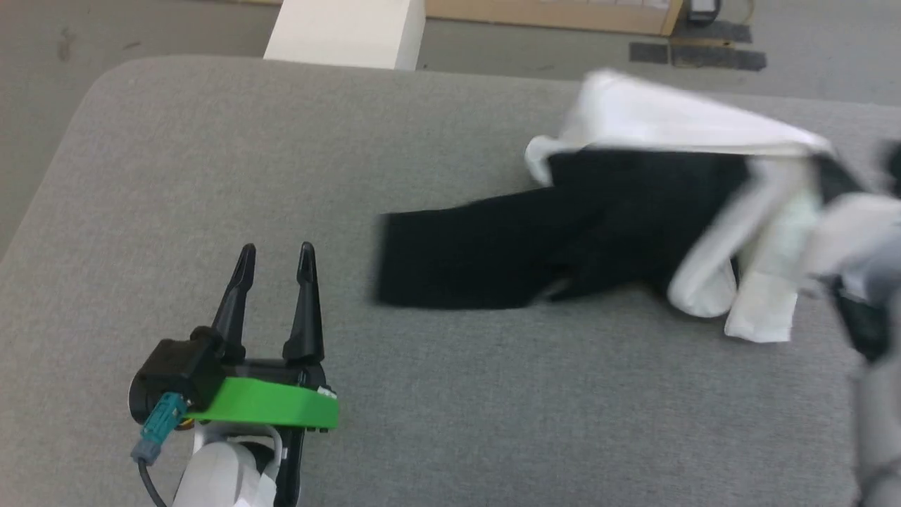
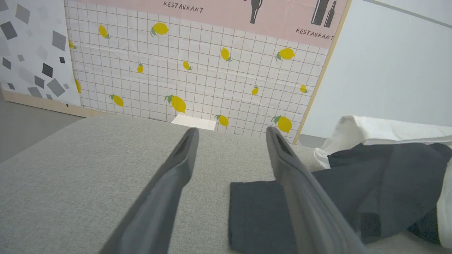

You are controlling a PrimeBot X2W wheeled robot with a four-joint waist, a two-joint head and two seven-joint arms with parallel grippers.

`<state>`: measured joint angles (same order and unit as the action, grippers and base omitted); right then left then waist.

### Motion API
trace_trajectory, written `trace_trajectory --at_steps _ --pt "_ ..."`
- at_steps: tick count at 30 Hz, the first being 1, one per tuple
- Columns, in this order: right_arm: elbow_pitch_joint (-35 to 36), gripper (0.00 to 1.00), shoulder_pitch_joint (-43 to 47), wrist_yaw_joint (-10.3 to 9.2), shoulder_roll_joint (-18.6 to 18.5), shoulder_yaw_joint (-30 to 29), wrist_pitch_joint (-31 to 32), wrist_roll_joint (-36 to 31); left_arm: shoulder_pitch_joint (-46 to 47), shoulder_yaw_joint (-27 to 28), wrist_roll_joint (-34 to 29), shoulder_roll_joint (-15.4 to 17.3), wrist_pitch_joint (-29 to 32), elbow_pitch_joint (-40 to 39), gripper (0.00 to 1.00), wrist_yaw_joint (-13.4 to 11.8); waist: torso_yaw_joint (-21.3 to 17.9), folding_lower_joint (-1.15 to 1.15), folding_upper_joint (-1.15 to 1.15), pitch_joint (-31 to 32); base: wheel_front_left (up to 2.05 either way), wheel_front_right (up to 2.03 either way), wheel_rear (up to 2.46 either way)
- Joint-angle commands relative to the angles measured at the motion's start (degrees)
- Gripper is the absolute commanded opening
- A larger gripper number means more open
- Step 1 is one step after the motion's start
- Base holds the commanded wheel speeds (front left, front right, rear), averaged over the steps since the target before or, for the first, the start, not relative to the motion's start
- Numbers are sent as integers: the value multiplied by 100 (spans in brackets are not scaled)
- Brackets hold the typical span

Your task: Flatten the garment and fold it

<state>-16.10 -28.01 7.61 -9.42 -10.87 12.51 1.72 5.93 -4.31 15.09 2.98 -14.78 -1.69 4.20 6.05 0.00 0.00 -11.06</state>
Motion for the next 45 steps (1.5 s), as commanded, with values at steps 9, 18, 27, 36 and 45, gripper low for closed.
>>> trace_trajectory --at_steps 9,18,27,36,45 --pt "698 93 1844 -12 584 -2262 773 -257 -133 23 -98 -10 -22 -21 100 18 -334 0 0 266 0 0 0" --pt "1815 100 2444 -12 653 -612 -557 528 -186 -5 -138 -10 -22 37 100 74 -478 0 0 343 0 0 0" --pt "823 100 1229 -12 646 -47 605 -472 -50 -99 -128 -11 -22 16 100 82 -284 0 0 142 0 0 0" --pt "-659 20 96 -12 539 -470 2219 -1030 70 -128 -53 -11 -22 3 100 39 28 0 0 -179 0 0 0" --pt "-325 0 -126 -12 602 -569 1391 -853 82 -77 -72 -11 -22 35 100 30 4 0 0 -113 0 0 0"
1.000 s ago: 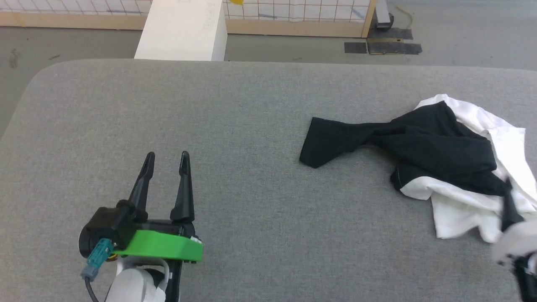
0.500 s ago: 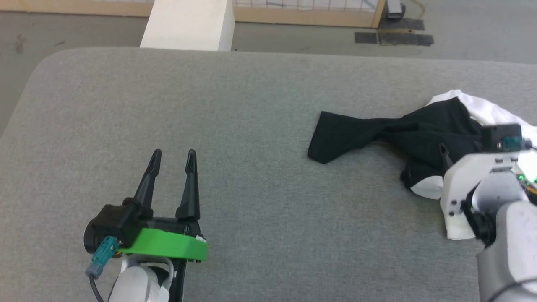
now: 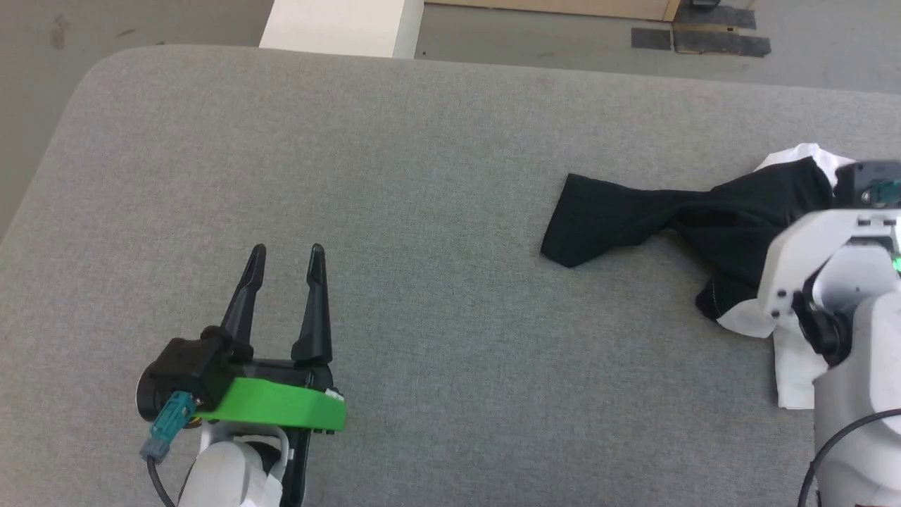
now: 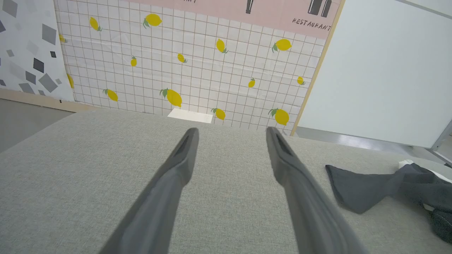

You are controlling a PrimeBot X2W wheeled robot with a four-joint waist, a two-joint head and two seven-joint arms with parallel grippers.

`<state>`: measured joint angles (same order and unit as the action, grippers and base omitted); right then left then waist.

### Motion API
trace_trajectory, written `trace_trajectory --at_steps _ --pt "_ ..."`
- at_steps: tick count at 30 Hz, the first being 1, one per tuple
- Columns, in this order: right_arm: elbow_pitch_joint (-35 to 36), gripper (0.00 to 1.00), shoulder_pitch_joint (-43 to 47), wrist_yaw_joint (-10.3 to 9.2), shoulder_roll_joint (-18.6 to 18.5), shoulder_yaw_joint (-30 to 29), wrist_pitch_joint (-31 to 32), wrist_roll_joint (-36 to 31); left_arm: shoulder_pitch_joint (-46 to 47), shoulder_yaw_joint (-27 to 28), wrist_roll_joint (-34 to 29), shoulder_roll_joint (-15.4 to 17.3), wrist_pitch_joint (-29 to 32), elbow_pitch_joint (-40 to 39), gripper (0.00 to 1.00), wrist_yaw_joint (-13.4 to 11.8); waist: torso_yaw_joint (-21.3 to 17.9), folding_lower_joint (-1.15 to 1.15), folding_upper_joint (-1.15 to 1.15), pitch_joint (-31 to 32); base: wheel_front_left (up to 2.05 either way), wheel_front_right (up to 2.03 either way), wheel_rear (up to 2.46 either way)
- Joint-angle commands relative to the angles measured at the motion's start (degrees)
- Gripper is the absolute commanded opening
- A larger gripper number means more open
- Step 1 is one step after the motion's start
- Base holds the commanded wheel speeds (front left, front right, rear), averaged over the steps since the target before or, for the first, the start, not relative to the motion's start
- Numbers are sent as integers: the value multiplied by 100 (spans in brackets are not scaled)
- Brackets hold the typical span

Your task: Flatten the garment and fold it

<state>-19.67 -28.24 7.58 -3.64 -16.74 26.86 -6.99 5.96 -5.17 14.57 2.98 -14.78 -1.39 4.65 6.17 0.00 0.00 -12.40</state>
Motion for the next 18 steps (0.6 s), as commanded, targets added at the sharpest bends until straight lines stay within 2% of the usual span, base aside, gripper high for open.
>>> trace_trajectory --at_steps 1,3,7,8,9,12,18 --pt "88 0 -141 -9 34 88 -260 81 84 2 -23 -11 -22 12 100 -13 -6 0 0 44 0 0 0" --pt "144 0 -223 -9 53 229 -607 242 81 -7 -30 -11 -22 27 100 -8 -5 0 0 84 0 0 0" --pt "111 0 -330 -9 71 389 -899 391 74 -18 -38 -11 -22 52 100 2 12 0 0 147 0 0 0" --pt "66 25 -317 -9 72 367 -860 397 70 -23 -39 -11 -22 58 100 5 17 0 0 161 0 0 0" --pt "0 100 -281 -9 73 294 -749 397 62 -25 -41 -11 -22 60 100 9 22 0 0 178 0 0 0" --pt "-85 100 -211 -9 74 -167 -502 399 19 -21 -52 -11 -22 45 100 16 18 0 0 192 0 0 0" --pt "-405 100 -283 -9 75 -1601 2 801 -24 -1 -55 -11 -22 23 100 28 -50 0 0 116 0 0 0"
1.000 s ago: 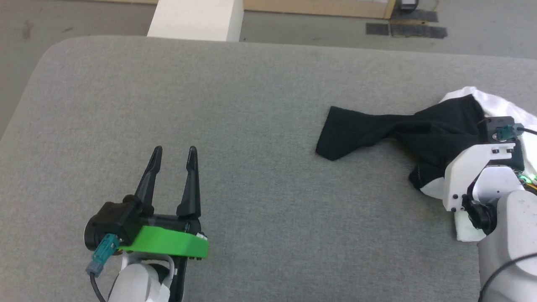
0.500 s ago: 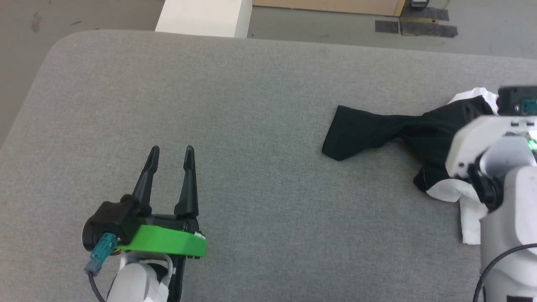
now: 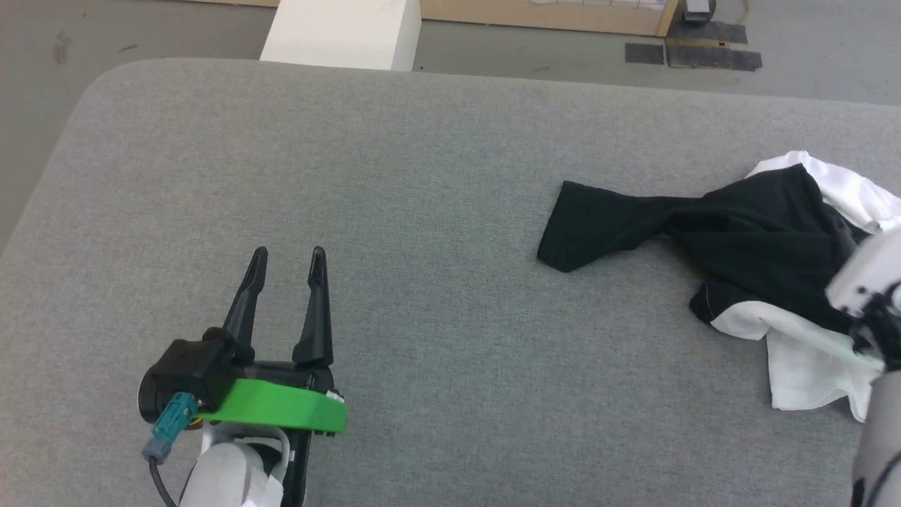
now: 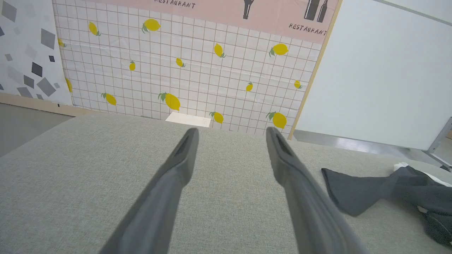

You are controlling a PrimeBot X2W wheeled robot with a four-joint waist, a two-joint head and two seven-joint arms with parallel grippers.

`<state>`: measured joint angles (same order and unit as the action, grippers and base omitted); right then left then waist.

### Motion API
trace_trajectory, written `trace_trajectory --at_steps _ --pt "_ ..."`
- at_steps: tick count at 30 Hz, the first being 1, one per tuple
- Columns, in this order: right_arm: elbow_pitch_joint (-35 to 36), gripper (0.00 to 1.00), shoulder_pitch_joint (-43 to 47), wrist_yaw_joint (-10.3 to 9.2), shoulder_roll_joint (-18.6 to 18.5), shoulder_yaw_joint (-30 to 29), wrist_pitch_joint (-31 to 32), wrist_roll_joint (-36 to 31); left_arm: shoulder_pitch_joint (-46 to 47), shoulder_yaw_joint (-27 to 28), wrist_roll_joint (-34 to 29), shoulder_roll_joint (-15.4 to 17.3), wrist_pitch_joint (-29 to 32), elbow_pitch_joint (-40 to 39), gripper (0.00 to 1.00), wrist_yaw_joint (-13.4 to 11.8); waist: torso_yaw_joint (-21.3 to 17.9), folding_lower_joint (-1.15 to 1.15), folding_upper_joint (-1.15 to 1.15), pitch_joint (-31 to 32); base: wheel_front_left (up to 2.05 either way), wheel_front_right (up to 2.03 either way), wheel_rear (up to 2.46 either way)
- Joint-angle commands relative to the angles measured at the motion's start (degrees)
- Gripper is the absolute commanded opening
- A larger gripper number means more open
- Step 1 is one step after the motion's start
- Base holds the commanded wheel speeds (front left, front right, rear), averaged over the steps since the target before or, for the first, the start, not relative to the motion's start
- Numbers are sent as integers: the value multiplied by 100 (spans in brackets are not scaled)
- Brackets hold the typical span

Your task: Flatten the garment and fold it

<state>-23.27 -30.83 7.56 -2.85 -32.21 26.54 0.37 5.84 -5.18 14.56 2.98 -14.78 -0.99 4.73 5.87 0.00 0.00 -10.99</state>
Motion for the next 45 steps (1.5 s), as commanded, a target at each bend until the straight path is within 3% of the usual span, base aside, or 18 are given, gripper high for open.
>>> trace_trajectory --at_steps 1,6,13,14,16,21,25,29,34,38,43,44,45 --pt "-111 100 -46 -8 -4 -217 94 127 -6 -7 -54 -11 -22 -12 100 25 -28 0 0 -35 0 0 0" --pt "-447 100 -76 -8 -3 -708 403 313 44 -17 -64 -11 -22 -1 100 50 -80 0 0 -107 0 0 0" --pt "-961 100 -196 -8 -3 -553 441 658 83 -17 -85 -11 -22 23 100 78 -120 0 0 -174 0 0 0" --pt "-1020 44 -224 -8 -3 -484 411 688 92 -22 -87 -11 -22 30 100 82 -116 0 0 -177 0 0 0" --pt "-1022 0 -277 -8 -3 -375 251 680 106 -30 -92 -11 -22 47 100 90 -104 0 0 -175 0 0 0" --pt "-706 0 -307 -8 -3 -228 -233 240 105 -52 -85 -11 -22 75 100 87 -44 0 0 -118 0 0 0" --pt "-283 0 -417 -8 -3 473 -595 68 69 -16 -83 -11 -22 88 100 69 0 0 0 -46 0 0 0" --pt "194 0 -541 -8 -3 2020 -948 221 45 25 -74 -11 -22 70 100 53 53 0 0 34 0 0 0" --pt "618 0 -442 -8 -3 4442 -982 839 21 29 -52 -11 -22 39 100 31 167 0 0 89 0 0 0" --pt "541 0 -142 -8 -3 5961 -618 1277 9 -2 -11 -11 -22 21 100 14 301 0 0 62 0 0 0" --pt "12 0 317 -8 -3 7137 279 1790 23 -68 38 -11 -22 10 100 -8 422 0 0 4 0 0 0" --pt "-43 37 350 -8 -3 7240 391 1848 23 -73 42 -11 -22 11 100 -12 428 0 0 -1 0 0 0" --pt "-76 100 383 -8 -3 7264 470 1925 19 -63 44 -11 -22 10 100 -19 419 0 0 -3 0 0 0"
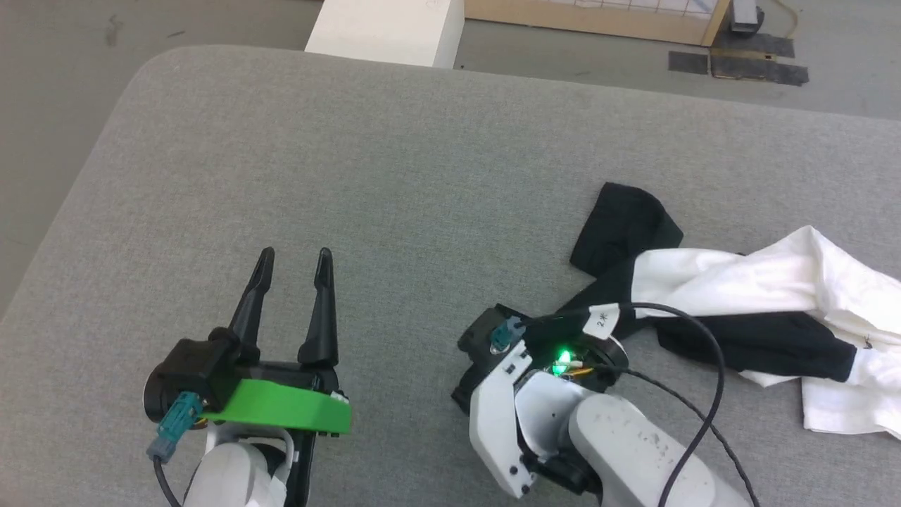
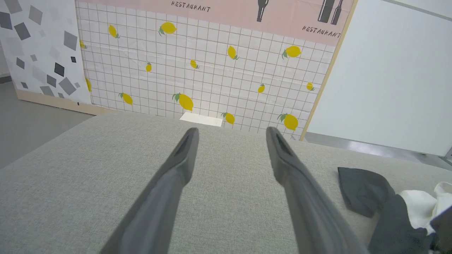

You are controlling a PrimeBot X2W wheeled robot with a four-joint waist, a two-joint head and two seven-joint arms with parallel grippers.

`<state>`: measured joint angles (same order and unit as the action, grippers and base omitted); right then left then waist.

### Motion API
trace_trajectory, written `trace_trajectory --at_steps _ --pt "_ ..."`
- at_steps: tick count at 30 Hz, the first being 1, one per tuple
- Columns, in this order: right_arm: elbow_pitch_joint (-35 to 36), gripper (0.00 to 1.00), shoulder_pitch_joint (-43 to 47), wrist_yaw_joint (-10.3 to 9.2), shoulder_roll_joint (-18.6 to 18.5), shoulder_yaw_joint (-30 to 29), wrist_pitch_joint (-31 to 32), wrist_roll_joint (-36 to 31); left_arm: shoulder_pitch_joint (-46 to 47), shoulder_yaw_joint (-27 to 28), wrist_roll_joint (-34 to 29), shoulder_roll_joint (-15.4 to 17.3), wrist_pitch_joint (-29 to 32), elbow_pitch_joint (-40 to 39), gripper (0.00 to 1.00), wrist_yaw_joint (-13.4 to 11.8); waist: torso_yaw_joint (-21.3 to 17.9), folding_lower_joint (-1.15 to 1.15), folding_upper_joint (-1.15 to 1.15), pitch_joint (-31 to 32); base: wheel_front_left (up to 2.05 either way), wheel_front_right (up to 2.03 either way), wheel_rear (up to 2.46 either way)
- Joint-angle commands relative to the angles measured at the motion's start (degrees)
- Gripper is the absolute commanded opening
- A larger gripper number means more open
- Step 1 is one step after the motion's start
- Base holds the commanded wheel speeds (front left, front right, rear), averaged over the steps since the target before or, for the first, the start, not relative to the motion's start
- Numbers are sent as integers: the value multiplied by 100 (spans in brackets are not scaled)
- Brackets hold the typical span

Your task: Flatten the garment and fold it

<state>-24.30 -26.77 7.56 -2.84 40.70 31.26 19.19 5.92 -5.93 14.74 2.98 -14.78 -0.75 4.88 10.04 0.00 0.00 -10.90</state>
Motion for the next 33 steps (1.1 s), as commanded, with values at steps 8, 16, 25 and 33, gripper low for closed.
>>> trace_trajectory --at_steps 8,16,25,33 --pt "814 100 500 -8 -362 -804 67 189 -119 139 -72 -11 -22 -16 100 -30 -364 0 0 215 0 0 0" --pt "2697 100 1938 -8 -245 -3333 -888 -482 -139 100 -178 -11 -22 -90 100 62 -891 0 0 325 0 0 0" --pt "2863 100 2466 -8 -10 -4592 -2781 -1134 434 -798 -348 -5 -22 198 100 227 -1392 0 0 138 0 0 0" --pt "2495 100 2325 -8 -5 -4893 -3366 -898 1864 -2900 -73 224 942 1588 100 258 -1628 0 0 -169 0 0 0"
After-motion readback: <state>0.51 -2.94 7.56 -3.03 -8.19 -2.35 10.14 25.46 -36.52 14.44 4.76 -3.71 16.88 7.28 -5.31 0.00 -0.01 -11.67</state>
